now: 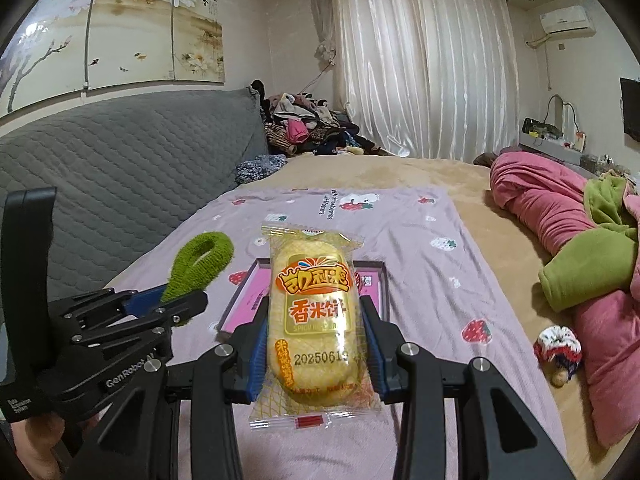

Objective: Organize objects
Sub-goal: 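Lift ring and rice-cake packet and carry both over the tray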

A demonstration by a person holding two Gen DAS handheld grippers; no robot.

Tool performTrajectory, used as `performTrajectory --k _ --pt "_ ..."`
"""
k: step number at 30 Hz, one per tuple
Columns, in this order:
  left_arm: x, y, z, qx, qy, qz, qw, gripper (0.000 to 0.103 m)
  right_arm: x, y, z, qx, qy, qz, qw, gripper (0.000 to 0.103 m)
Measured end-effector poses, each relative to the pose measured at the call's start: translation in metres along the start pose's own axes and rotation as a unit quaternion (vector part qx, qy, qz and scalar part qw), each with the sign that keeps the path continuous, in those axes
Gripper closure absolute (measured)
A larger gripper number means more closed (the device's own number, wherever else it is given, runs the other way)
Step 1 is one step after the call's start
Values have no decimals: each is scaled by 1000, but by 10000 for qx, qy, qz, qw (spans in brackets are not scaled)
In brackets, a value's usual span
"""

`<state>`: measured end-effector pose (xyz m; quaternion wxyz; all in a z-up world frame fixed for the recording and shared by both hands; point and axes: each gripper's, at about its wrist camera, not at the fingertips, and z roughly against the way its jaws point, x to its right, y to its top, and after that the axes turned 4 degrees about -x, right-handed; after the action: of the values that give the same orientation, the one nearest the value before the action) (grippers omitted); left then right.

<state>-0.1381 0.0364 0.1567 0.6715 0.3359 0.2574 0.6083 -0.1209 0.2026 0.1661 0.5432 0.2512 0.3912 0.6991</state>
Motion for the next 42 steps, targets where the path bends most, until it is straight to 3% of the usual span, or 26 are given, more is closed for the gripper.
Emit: performTrajectory --k 13,24,30,42 --pt "-17 50 -32 120 52 8 9999 79 10 41 -35 119 -55 153 9998 62" --pt "-34 64 -69 156 51 27 9999 79 11 56 -81 176 83 164 9997 62" --pt "-39 56 -109 84 -33 84 9999 79 7 49 -109 249 -9 278 9993 62" --pt "-72 21 -193 -226 118 465 9986 79 27 25 -188 -175 155 48 9997 62"
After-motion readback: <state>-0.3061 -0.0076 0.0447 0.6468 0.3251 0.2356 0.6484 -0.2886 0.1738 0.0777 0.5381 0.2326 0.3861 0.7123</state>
